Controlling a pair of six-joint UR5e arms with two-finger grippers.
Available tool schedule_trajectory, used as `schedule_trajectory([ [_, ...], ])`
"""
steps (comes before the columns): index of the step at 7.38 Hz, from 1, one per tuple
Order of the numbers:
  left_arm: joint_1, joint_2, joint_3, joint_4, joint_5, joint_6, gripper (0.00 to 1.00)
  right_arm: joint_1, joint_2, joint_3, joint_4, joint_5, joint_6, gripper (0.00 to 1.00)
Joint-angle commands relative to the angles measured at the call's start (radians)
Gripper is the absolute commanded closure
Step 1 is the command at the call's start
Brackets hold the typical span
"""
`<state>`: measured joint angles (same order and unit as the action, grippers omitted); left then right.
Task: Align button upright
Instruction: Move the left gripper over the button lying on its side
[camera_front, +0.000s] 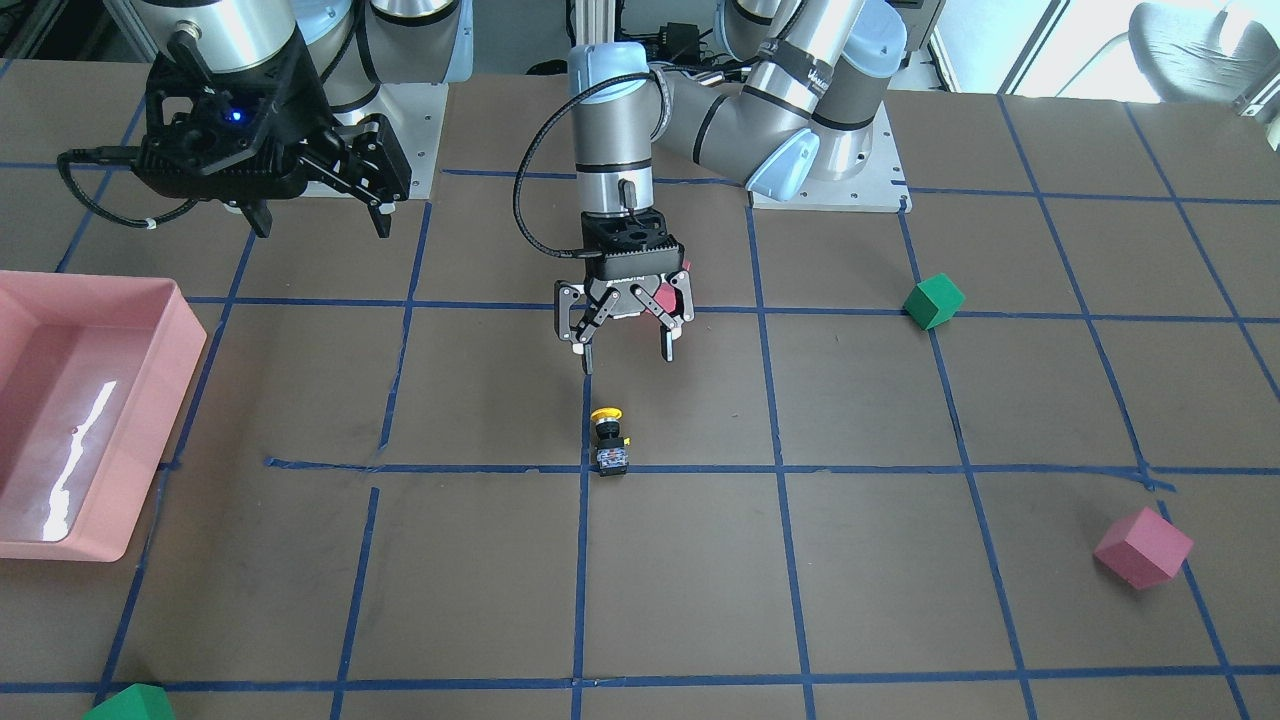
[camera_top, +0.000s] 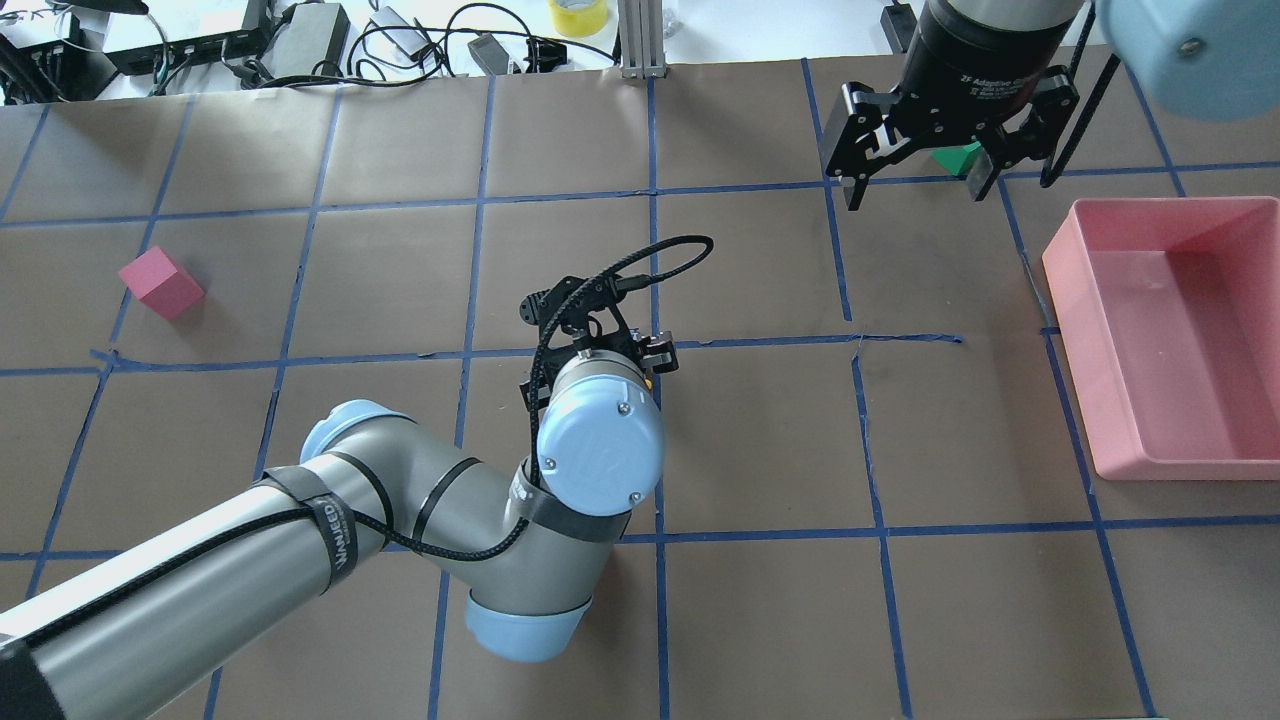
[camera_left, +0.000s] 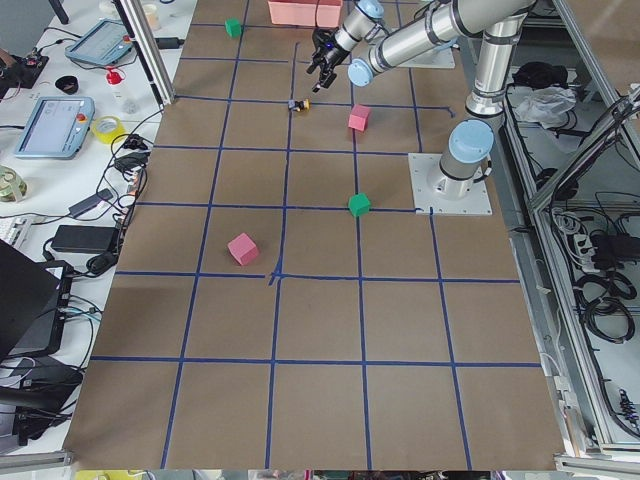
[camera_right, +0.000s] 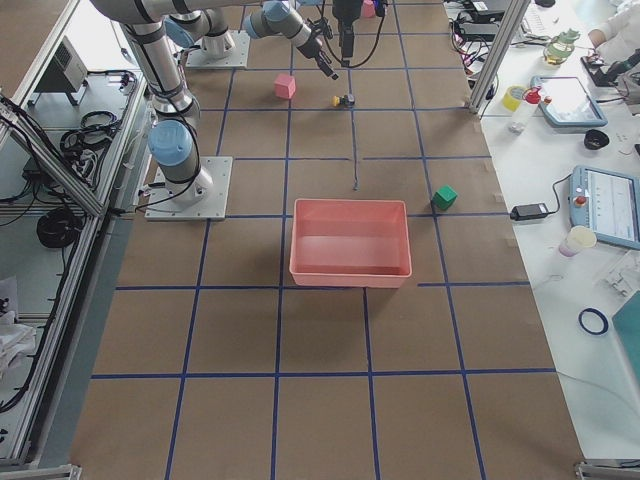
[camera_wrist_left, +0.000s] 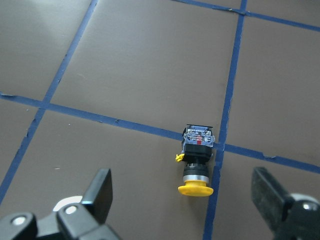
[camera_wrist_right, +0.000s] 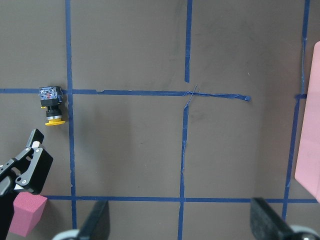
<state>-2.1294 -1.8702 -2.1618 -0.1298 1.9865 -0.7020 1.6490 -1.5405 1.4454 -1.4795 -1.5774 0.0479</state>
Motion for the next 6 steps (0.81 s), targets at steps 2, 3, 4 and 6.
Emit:
schedule_trajectory([
  [2,-0.003,-0.136,-0.024,0.156,0.029,0.006,0.00,0.000,0.000,0.001,-0.002,0.003,0.001,0.00],
  [3,-0.003,-0.153,-0.021,0.168,0.029,0.006,0.00,0.000,0.000,0.001,-0.002,0.002,0.000,0.00],
  [4,-0.009,-0.170,-0.021,0.170,0.029,0.006,0.01,0.000,0.000,0.001,-0.004,0.000,0.000,0.00],
  [6,-0.024,-0.197,0.019,0.170,0.028,0.007,0.02,0.000,0.000,0.001,-0.004,0.003,0.000,0.00],
])
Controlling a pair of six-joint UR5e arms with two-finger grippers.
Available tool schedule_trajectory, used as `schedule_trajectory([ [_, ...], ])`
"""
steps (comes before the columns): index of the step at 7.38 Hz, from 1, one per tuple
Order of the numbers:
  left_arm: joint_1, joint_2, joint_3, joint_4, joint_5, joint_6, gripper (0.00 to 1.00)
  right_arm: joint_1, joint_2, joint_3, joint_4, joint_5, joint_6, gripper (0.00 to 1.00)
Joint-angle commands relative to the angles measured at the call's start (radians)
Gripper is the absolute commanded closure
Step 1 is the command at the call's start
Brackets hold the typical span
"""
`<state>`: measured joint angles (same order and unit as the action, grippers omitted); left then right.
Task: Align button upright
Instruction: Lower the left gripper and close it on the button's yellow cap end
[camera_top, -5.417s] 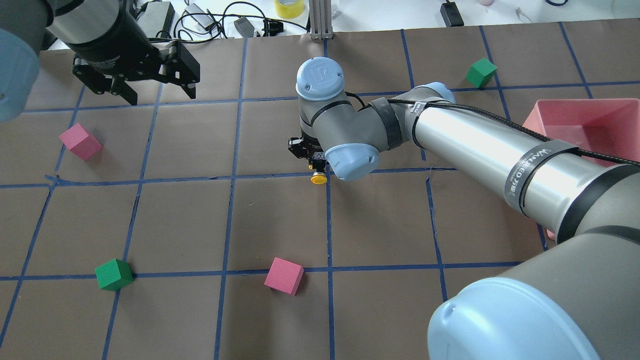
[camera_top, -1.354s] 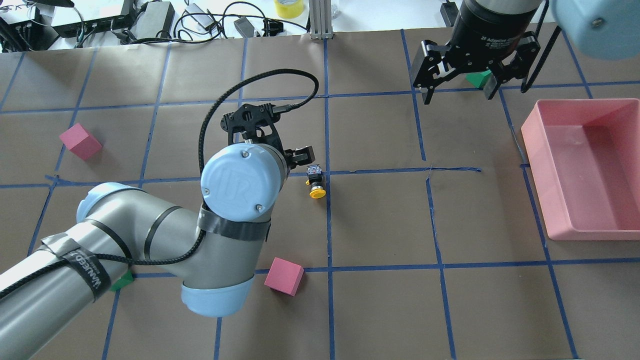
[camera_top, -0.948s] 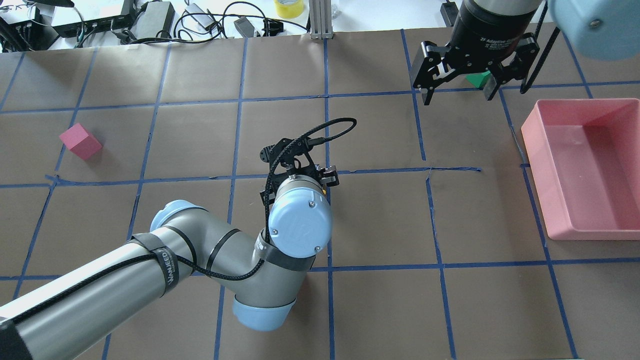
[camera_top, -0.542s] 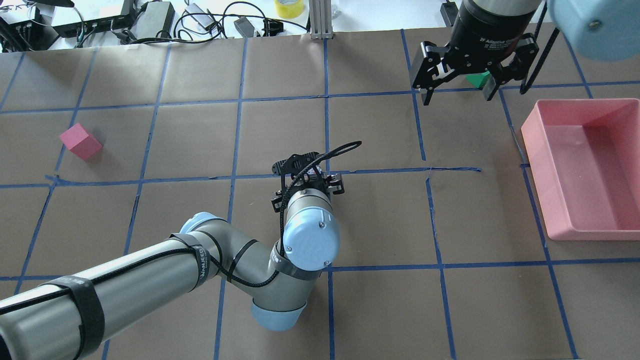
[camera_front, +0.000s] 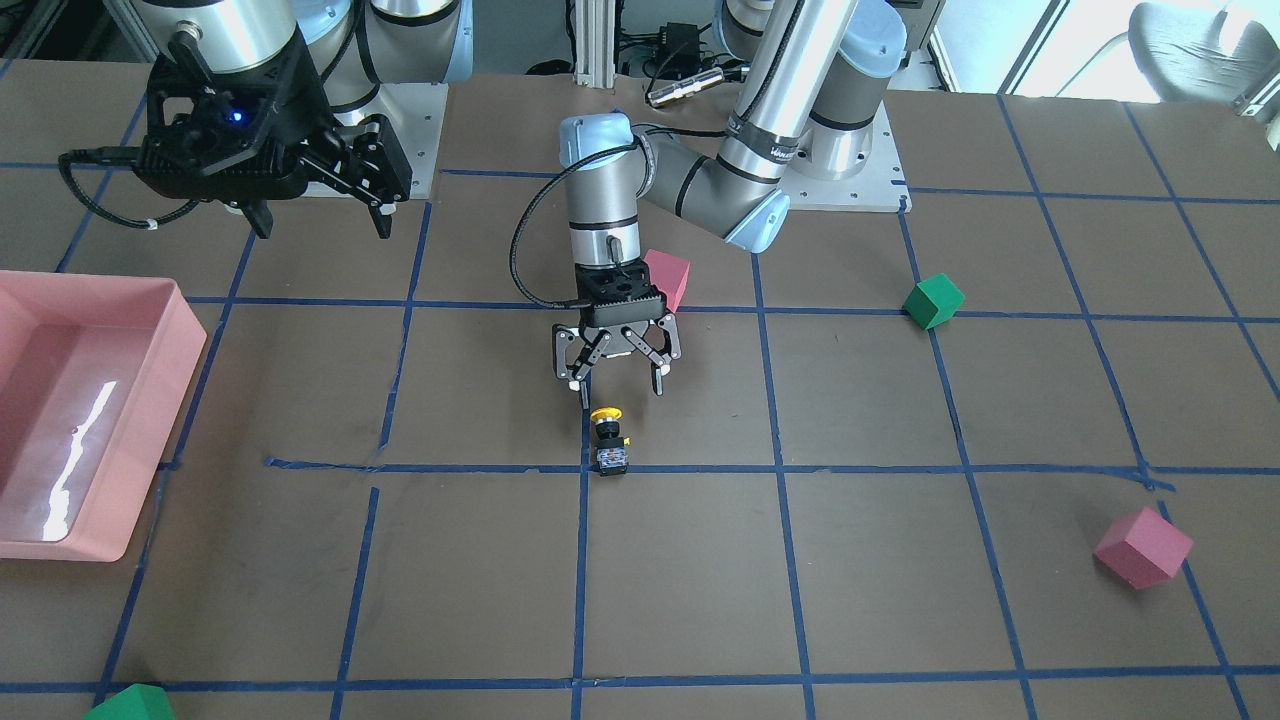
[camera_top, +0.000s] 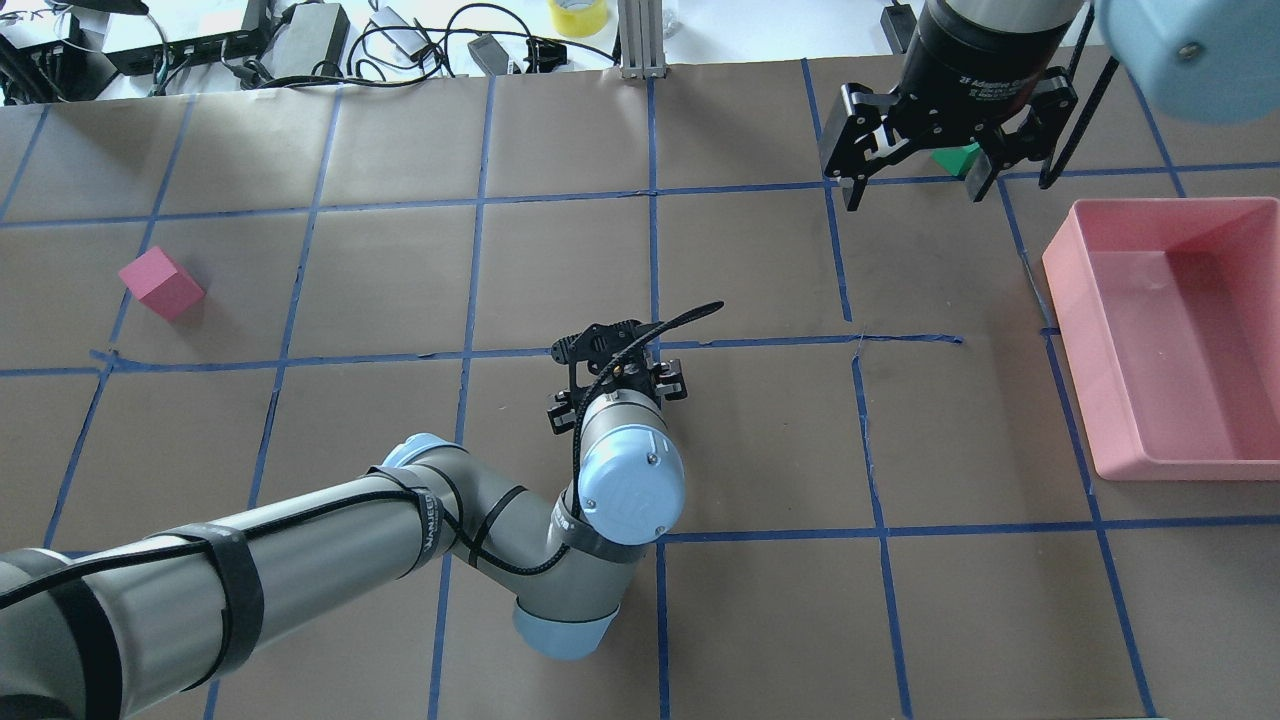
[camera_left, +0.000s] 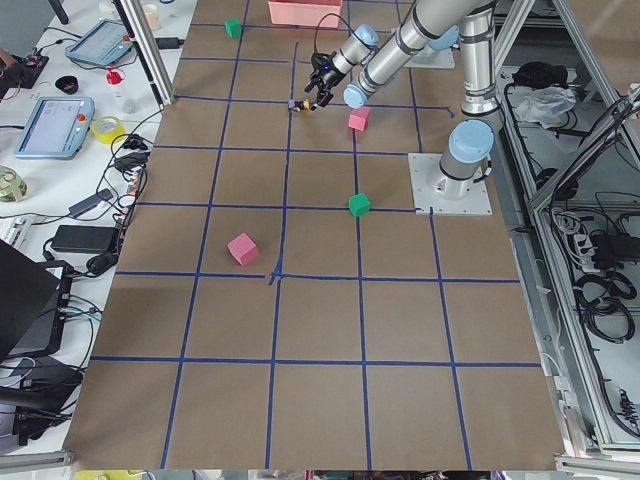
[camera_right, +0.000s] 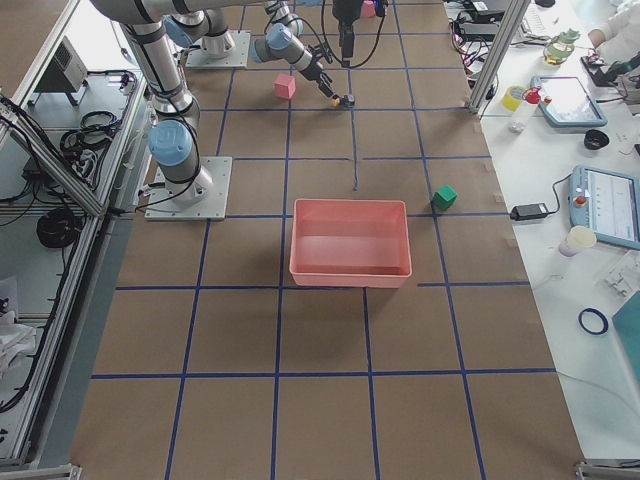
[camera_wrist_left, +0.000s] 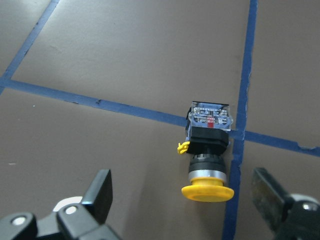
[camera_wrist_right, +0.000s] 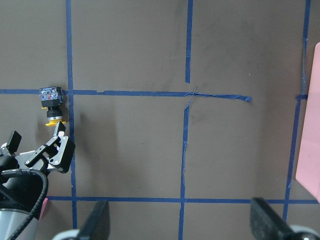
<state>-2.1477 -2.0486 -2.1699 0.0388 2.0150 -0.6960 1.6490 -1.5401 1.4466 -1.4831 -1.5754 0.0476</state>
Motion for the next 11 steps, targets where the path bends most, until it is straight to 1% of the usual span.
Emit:
schedule_trajectory([
  [1,-0.006,-0.040,0.044,0.001,0.001,0.006,0.02,0.000,0.000,0.000,0.000,0.002,0.000,0.00],
  [2,-0.006,-0.053,0.045,0.003,0.010,0.074,0.03,0.000,0.000,0.000,0.001,0.003,0.000,0.00],
  [3,-0.006,-0.059,0.041,0.048,0.014,0.135,0.04,0.000,0.000,0.000,0.001,0.003,0.001,0.00],
  [5,-0.007,-0.083,0.039,0.058,0.008,0.136,0.04,0.000,0.000,0.000,0.001,0.003,0.001,0.00],
  [7,-0.006,-0.082,0.042,0.058,0.010,0.136,0.04,0.000,0.000,0.000,0.001,0.003,0.001,0.00],
  [8,-0.006,-0.090,0.039,0.058,0.014,0.138,0.11,0.000,0.000,0.000,0.001,0.003,0.001,0.00],
  [9,-0.006,-0.091,0.038,0.058,0.014,0.138,0.21,0.000,0.000,0.000,0.001,0.003,0.001,0.00],
  [11,-0.006,-0.096,0.039,0.058,0.011,0.136,0.22,0.000,0.000,0.000,0.003,0.003,0.001,0.00],
])
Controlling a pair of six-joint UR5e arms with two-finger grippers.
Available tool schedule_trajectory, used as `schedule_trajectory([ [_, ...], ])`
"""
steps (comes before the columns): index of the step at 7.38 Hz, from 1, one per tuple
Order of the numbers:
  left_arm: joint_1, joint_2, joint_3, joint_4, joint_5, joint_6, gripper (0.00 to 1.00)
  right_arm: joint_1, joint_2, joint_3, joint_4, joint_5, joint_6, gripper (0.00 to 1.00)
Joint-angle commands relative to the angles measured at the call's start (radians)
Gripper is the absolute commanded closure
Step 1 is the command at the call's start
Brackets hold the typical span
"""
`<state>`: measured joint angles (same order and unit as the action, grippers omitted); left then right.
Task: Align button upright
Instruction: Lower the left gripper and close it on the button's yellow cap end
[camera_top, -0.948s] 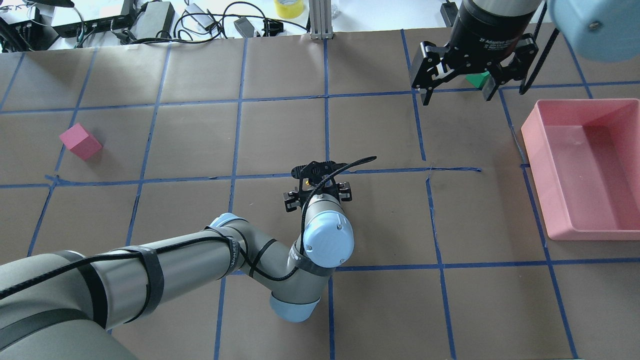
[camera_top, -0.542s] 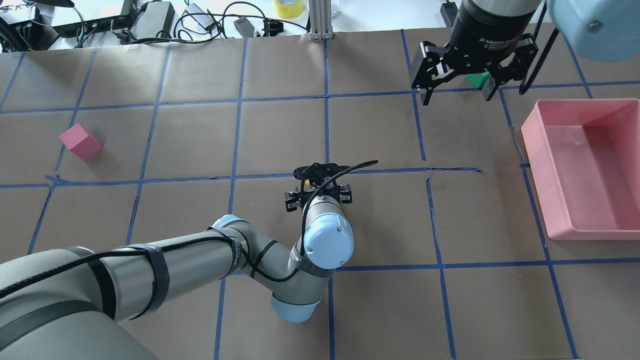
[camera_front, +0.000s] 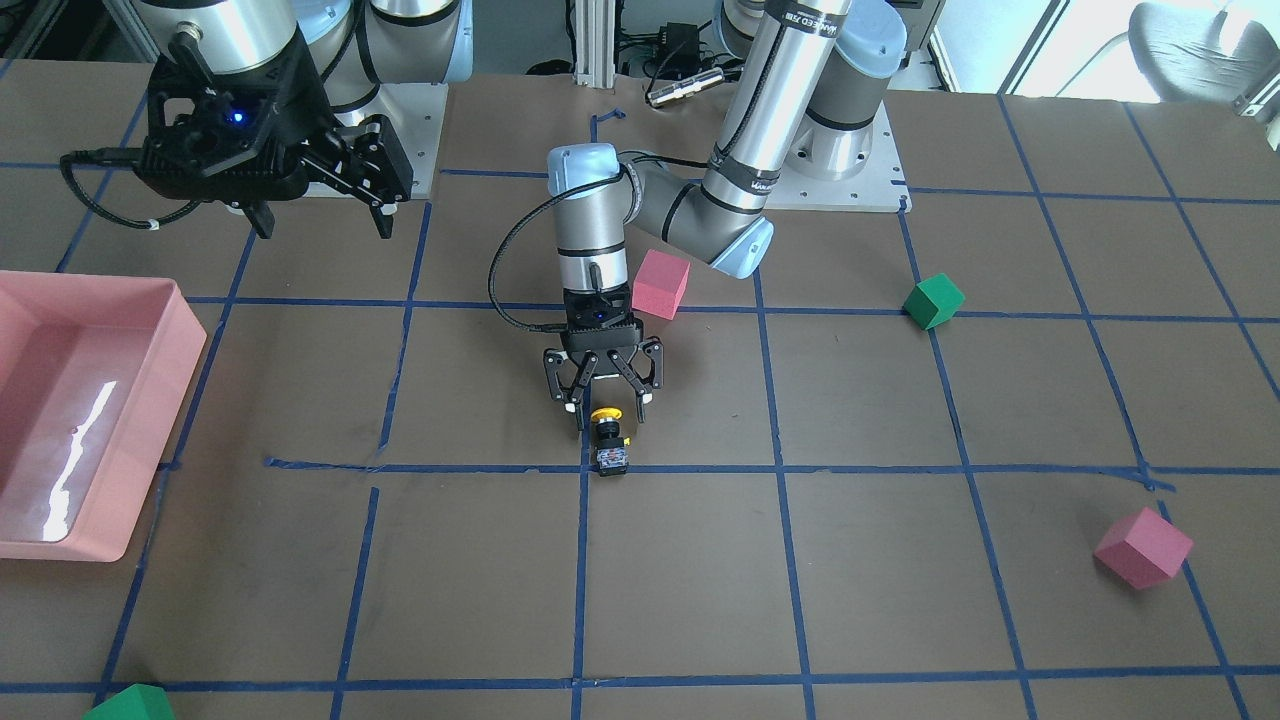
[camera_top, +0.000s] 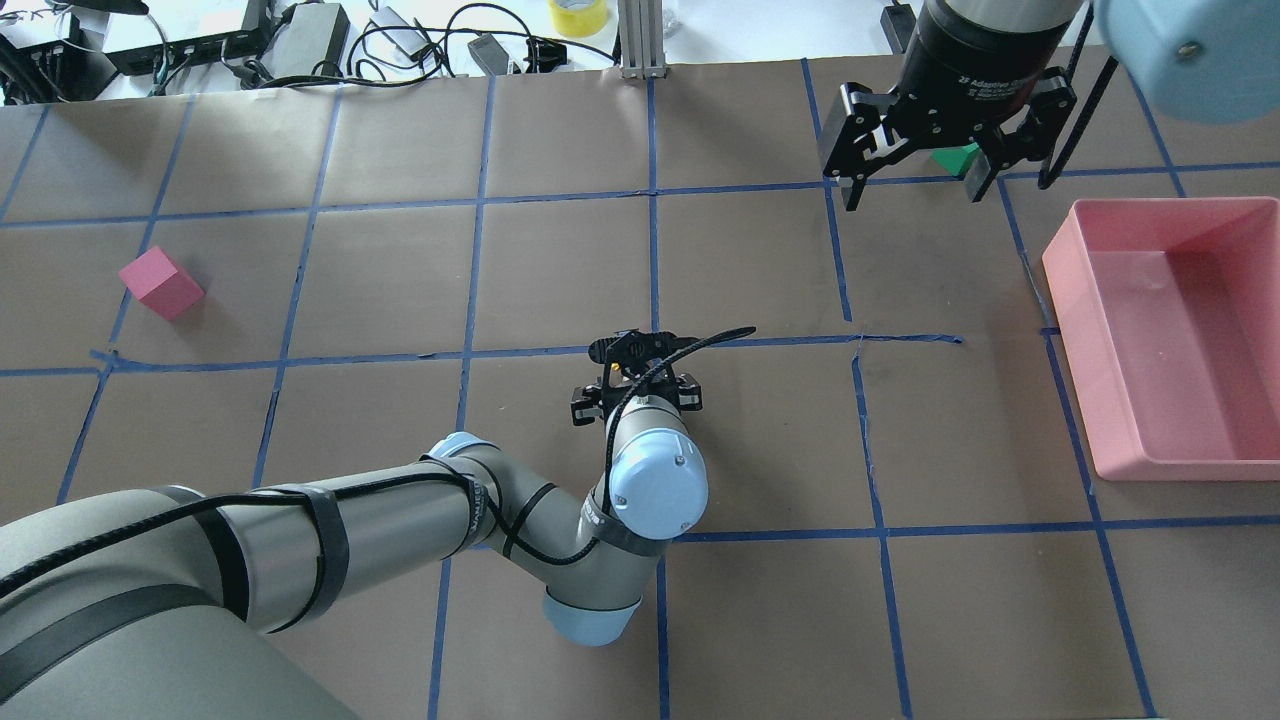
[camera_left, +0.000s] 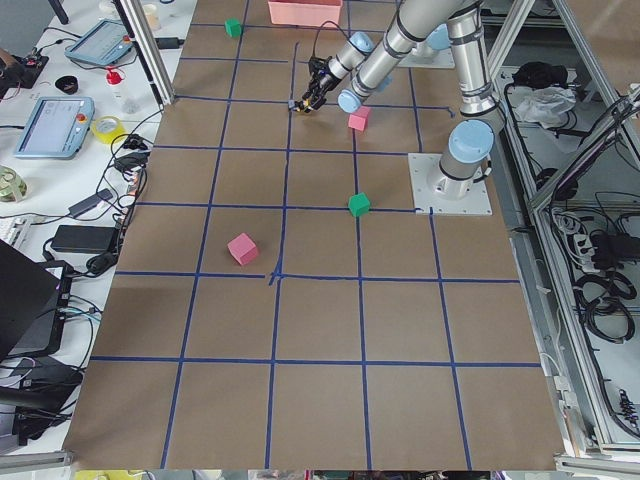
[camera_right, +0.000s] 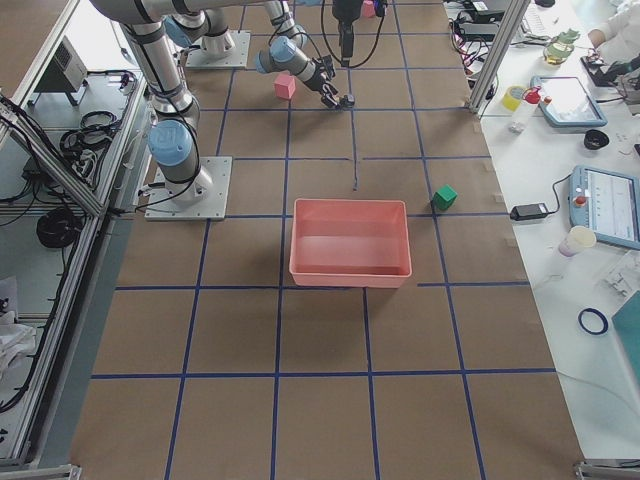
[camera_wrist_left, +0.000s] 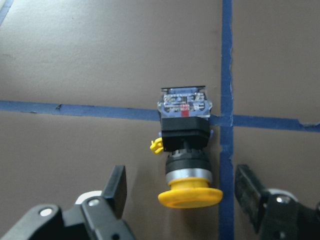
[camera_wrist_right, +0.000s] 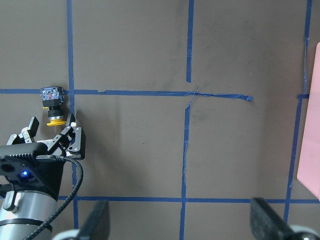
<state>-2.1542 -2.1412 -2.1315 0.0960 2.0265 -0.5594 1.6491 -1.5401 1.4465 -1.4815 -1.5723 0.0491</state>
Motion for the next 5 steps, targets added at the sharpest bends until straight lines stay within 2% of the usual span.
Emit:
schedule_trajectory([
  [1,0.000,-0.003,0.001,0.001,0.000,0.000,0.22,0.000,0.000,0.000,0.000,0.003,0.000,0.00],
  [2,0.000,0.000,0.004,0.001,0.001,0.000,0.26,0.000,0.000,0.000,0.000,0.002,0.000,0.00],
  [3,-0.001,0.000,0.002,0.001,0.003,-0.005,0.45,0.000,0.000,0.000,0.000,0.002,0.000,0.00],
  [5,-0.001,0.000,0.002,0.001,0.003,-0.008,0.62,0.000,0.000,0.000,0.000,0.002,0.000,0.00],
])
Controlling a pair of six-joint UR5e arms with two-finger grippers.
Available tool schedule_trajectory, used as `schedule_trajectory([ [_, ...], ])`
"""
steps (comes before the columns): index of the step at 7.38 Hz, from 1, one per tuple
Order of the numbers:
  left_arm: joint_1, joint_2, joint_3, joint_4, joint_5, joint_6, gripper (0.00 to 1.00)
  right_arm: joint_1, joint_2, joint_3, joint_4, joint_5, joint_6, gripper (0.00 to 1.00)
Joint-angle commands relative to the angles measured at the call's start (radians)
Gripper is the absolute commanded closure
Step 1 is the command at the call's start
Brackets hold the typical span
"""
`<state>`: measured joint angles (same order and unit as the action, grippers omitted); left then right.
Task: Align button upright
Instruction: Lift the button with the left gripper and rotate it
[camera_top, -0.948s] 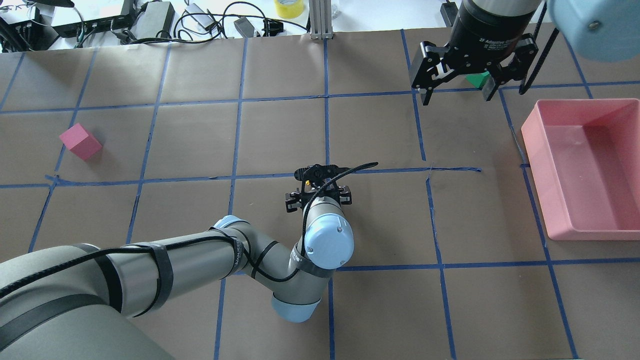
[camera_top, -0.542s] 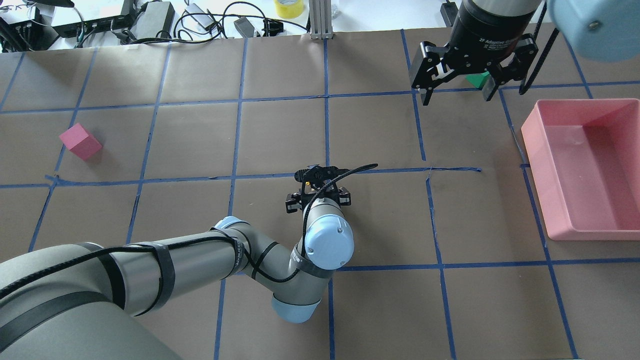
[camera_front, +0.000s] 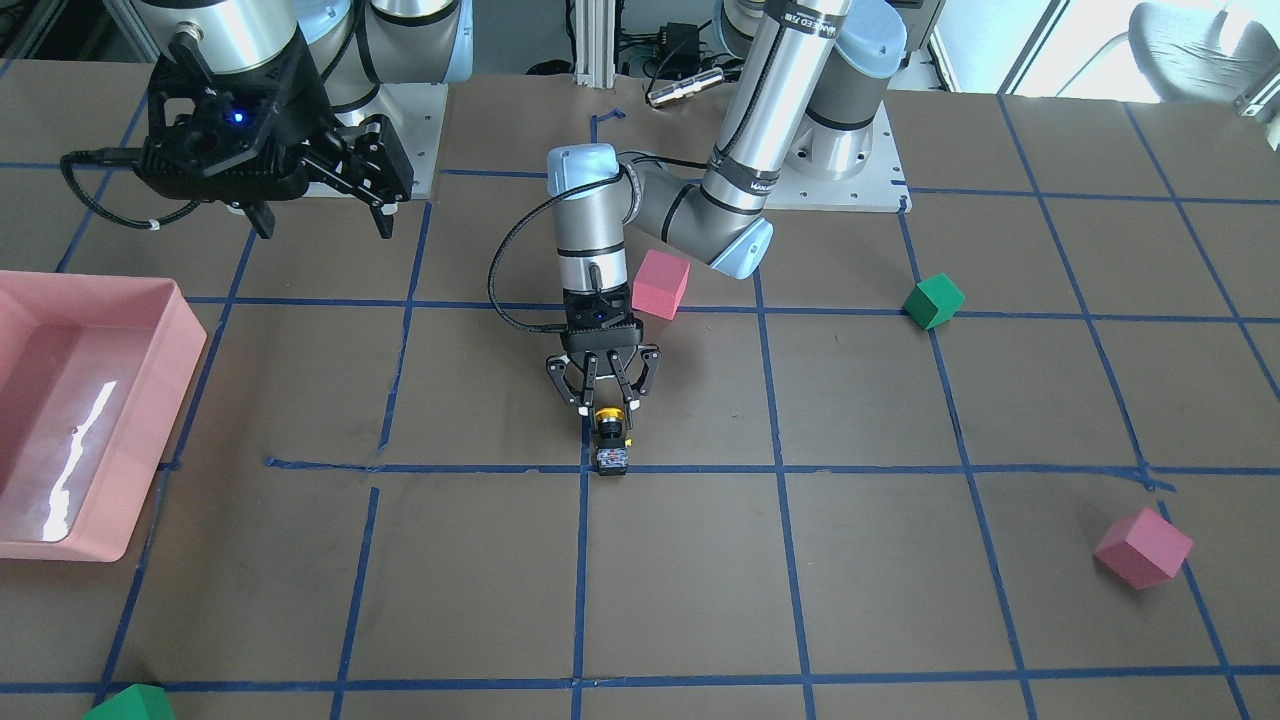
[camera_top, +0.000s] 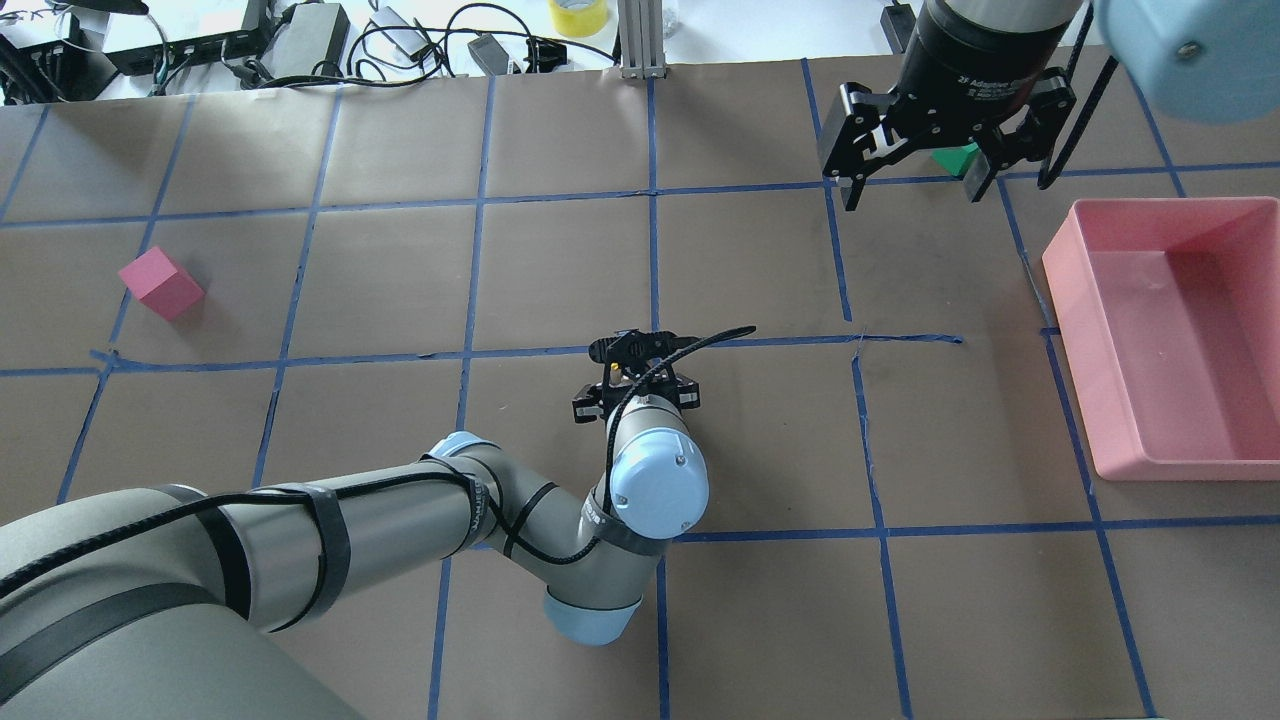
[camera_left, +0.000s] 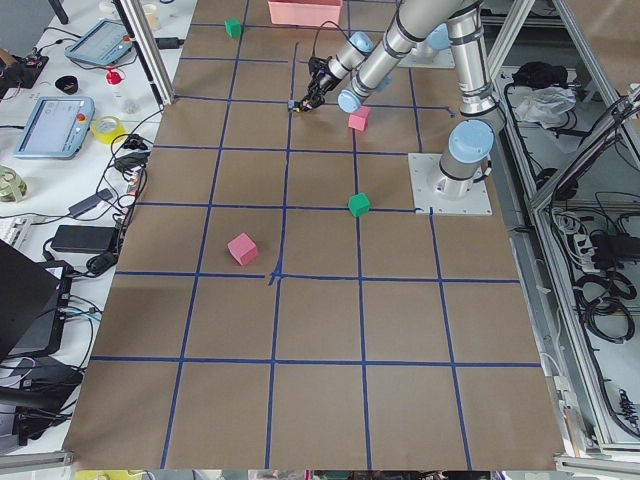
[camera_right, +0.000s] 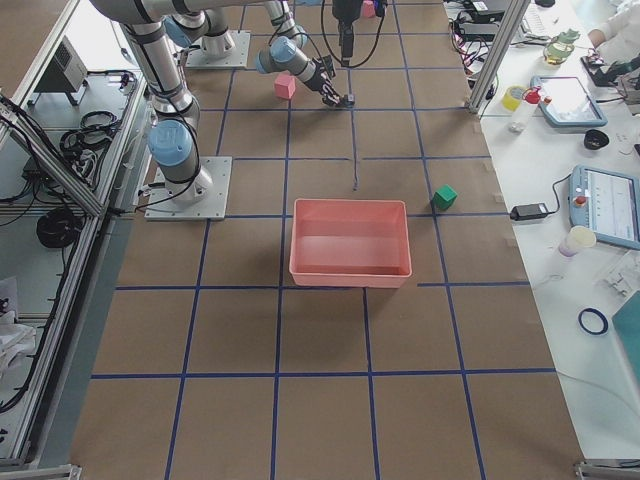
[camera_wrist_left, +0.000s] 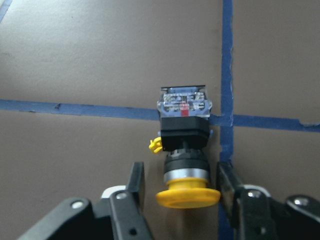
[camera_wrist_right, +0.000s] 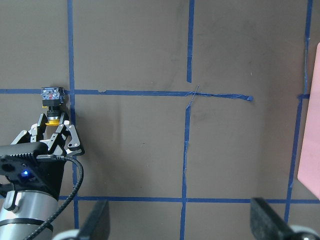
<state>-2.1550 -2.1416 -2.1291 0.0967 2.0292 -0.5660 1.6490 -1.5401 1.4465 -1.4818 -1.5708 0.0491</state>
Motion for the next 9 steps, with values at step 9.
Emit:
schedule_trajectory([
  [9,0.176,0.204,0.065,-0.444,-0.274,-0.257,1.00,0.000,0.000,0.002,0.002,-0.002,0.000,0.00],
])
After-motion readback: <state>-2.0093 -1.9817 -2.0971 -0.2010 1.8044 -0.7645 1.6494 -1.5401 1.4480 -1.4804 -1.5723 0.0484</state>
